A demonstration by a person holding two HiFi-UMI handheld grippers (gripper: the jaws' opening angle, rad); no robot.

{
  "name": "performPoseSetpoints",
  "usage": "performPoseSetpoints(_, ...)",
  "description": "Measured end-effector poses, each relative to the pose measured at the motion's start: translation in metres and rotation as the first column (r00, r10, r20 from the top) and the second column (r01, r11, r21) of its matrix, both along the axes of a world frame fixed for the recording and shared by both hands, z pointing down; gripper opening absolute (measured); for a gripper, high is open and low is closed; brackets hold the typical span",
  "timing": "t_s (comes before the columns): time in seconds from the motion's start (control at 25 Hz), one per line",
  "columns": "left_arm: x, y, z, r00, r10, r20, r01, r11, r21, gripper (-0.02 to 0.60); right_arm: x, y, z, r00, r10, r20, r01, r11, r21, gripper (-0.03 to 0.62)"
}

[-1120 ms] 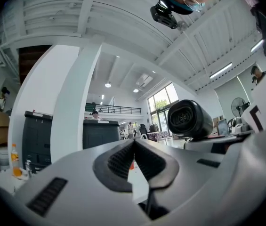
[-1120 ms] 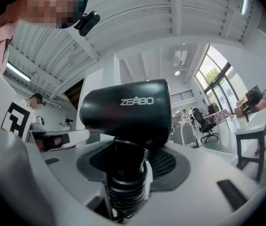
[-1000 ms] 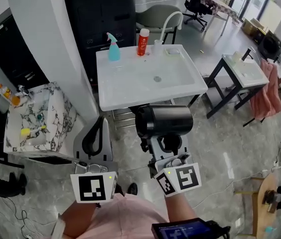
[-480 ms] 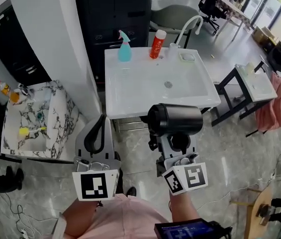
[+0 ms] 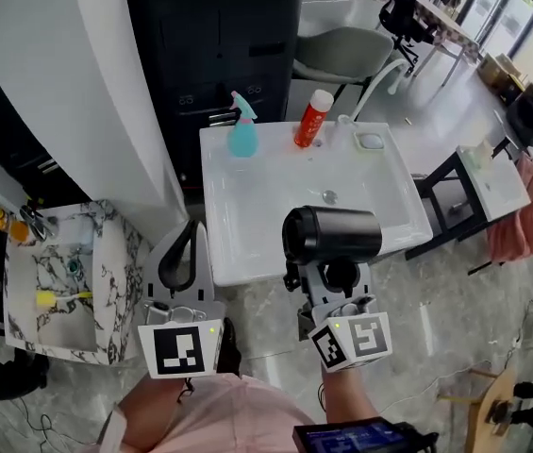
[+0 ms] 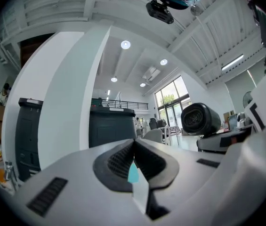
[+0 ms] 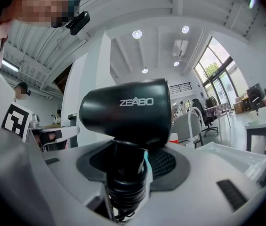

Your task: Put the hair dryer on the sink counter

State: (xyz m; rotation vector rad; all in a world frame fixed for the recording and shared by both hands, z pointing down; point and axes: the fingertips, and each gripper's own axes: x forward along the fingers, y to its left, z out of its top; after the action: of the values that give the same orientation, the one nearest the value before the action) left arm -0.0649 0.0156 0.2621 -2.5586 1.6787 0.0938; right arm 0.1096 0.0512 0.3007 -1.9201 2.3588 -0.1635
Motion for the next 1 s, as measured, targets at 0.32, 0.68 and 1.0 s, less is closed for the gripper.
performPoseSetpoints(0.32, -0.006, -0.064, -0.019, 0.999, 0.036, -0.002, -0.036, 0.997, 0.069, 0.01, -0.009, -0.061, -0.022, 1.0, 0.027, -0.008, -0.027, 0.998, 0.06, 0.206)
performPoseSetpoints(0.68, -0.008, -0.092, -0.023, 0.999, 0.047, -0.01, -0.046, 0.995, 0.092, 0.011, -0.018, -0.091, -0.029, 0.999, 0.021, -0.031, -0.019, 0.996, 0.083, 0.206)
performPoseSetpoints(1.0, -0.007, -0.111, -0.02, 1.0, 0.014, -0.018, -0.012, 0.997, 0.082, 0.011, -0.019, -0.116, -0.026, 0.999, -0.021, -0.042, 0.024, 0.998, 0.066, 0.206)
